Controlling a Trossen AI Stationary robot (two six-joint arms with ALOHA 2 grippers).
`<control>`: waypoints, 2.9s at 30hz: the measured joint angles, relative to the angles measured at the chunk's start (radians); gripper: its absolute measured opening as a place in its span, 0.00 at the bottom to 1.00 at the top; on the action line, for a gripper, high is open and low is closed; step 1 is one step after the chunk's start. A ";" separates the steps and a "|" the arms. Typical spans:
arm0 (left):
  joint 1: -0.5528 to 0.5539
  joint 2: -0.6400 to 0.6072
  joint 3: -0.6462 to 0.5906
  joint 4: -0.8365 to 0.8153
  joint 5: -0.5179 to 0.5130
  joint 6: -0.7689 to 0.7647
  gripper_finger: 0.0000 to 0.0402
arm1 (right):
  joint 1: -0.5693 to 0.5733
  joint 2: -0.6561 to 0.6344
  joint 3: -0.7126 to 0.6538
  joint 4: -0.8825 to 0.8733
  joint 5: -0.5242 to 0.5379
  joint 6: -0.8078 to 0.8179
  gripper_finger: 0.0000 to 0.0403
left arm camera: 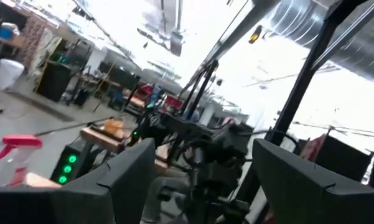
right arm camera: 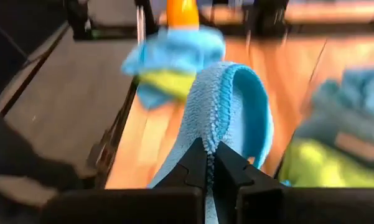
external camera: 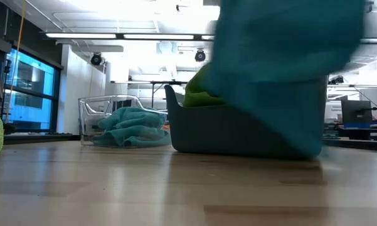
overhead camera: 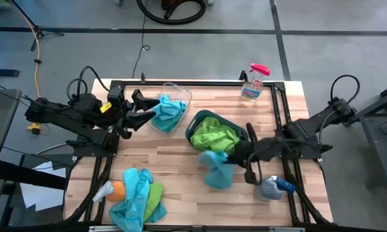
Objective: Sort microfiber towel by color & place in baskets
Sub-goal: Put the blue microfiber towel into the transparent bin
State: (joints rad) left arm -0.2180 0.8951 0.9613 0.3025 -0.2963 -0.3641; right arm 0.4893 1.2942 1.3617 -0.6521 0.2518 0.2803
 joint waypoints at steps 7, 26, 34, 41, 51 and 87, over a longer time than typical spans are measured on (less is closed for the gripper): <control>0.000 0.061 0.000 0.047 0.000 0.000 0.65 | -0.134 0.000 0.000 0.242 -0.040 -0.246 0.00; 0.002 0.367 0.261 -0.219 0.078 0.108 0.67 | -0.251 0.002 0.000 0.448 -0.261 -0.328 0.00; 0.001 0.440 0.293 -0.252 0.165 0.054 0.67 | -0.251 0.002 0.000 0.439 -0.260 -0.307 0.00; -0.002 0.429 0.293 -0.256 0.243 0.031 0.67 | -0.251 0.002 0.000 0.374 -0.260 -0.307 0.00; -0.005 0.431 0.295 -0.259 0.174 0.055 0.67 | -0.251 0.002 0.000 0.387 -0.260 -0.332 0.00; -0.004 0.617 0.293 -0.175 0.073 0.175 0.43 | -0.287 0.002 -0.001 0.566 -0.260 -0.393 0.01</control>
State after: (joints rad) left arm -0.2222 1.5120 1.2545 0.1275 -0.2237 -0.1891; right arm 0.2028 1.2964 1.3609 -0.0864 -0.0084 -0.1127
